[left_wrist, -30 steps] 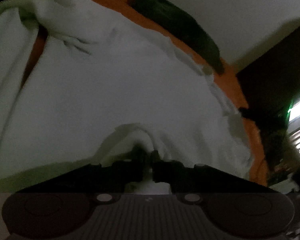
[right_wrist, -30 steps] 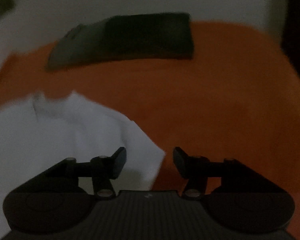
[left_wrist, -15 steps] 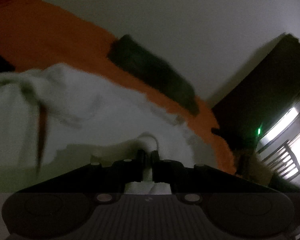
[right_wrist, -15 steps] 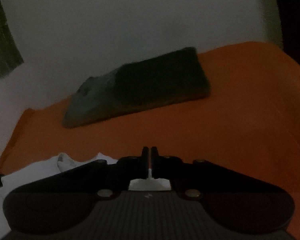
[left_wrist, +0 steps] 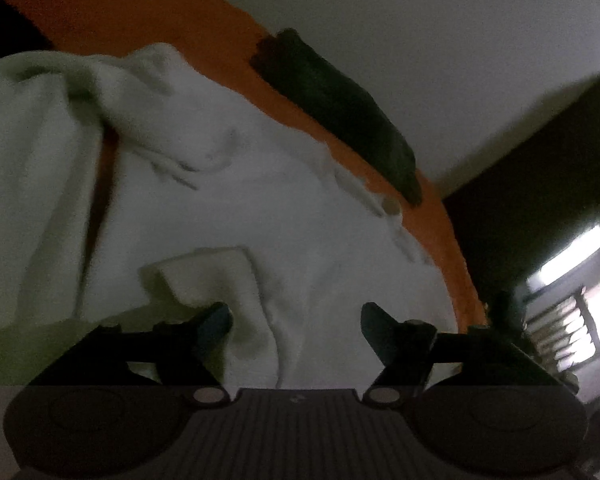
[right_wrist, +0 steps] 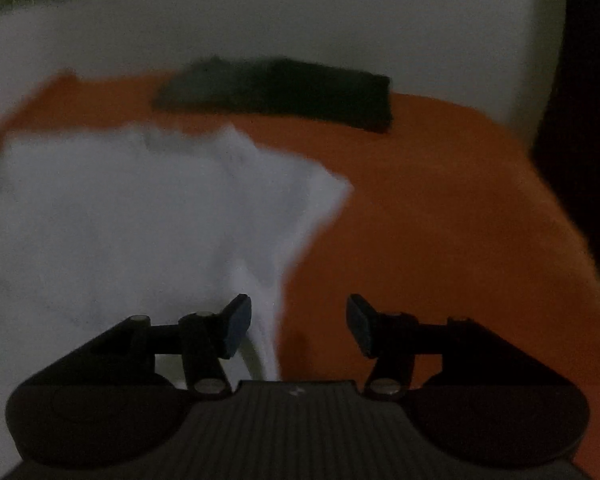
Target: Fold clothes
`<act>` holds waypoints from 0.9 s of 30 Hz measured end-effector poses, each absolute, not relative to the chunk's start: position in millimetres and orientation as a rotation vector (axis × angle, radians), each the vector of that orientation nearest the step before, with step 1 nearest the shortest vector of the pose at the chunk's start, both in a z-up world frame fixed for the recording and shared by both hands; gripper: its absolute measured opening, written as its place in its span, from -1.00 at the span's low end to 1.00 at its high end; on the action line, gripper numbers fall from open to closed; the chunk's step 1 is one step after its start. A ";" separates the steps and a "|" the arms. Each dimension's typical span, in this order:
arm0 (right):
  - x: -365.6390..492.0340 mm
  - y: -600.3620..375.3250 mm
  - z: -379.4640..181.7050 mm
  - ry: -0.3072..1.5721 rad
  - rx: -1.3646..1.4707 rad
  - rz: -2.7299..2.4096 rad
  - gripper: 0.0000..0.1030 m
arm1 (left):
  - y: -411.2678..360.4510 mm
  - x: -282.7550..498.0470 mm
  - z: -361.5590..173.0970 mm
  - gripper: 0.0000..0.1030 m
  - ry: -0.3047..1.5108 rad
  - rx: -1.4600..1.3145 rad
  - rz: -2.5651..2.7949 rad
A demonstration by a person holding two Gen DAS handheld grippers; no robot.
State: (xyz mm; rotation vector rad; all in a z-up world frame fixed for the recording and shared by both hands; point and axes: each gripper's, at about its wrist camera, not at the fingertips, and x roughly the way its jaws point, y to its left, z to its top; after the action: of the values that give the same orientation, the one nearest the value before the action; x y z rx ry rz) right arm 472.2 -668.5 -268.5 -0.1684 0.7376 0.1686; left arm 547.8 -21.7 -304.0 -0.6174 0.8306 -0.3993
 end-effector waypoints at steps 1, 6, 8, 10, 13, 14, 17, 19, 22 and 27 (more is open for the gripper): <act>468.8 -664.5 -275.8 0.742 -0.204 0.189 0.00 | -24.6 550.6 -304.3 0.03 0.823 -0.594 -0.409; 468.6 -641.5 -289.7 0.656 -0.370 0.190 -0.67 | -18.4 566.5 -314.7 -0.98 0.814 -0.609 -0.345; 469.8 -630.9 -293.9 0.638 -0.426 0.210 -0.89 | -11.6 568.9 -312.2 -1.00 0.780 -0.629 -0.308; 461.1 -616.2 -299.3 0.629 -0.540 0.227 -0.90 | -0.1 568.1 -302.3 -1.00 0.740 -0.638 -0.256; 447.5 -616.9 -325.0 0.695 -0.685 0.233 -0.89 | 15.7 569.2 -296.5 -1.00 0.738 -0.638 -0.213; 442.0 -619.6 -334.0 0.681 -0.732 0.237 -0.88 | 17.8 568.1 -296.5 -0.99 0.760 -0.638 -0.220; 428.9 -619.0 -341.7 0.622 -0.857 0.276 -0.72 | 19.3 557.2 -294.7 -0.92 0.800 -0.631 -0.247; 421.9 -621.0 -321.5 0.615 -0.797 0.302 -0.71 | 17.6 548.7 -296.4 -0.69 0.822 -0.616 -0.274; 407.6 -629.3 -276.8 0.553 -0.548 0.378 -0.71 | 14.4 538.3 -302.4 0.25 0.844 -0.629 -0.294; 438.8 -605.9 -290.6 0.620 -0.601 0.366 -0.72 | -9.9 543.4 -313.5 0.72 0.875 -0.618 -0.285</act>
State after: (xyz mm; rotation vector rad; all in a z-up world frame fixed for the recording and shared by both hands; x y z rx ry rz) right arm 438.8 -605.9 -290.6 -0.6009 0.6198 0.3655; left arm 543.4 -9.9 -313.5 -0.6181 0.8755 -0.2849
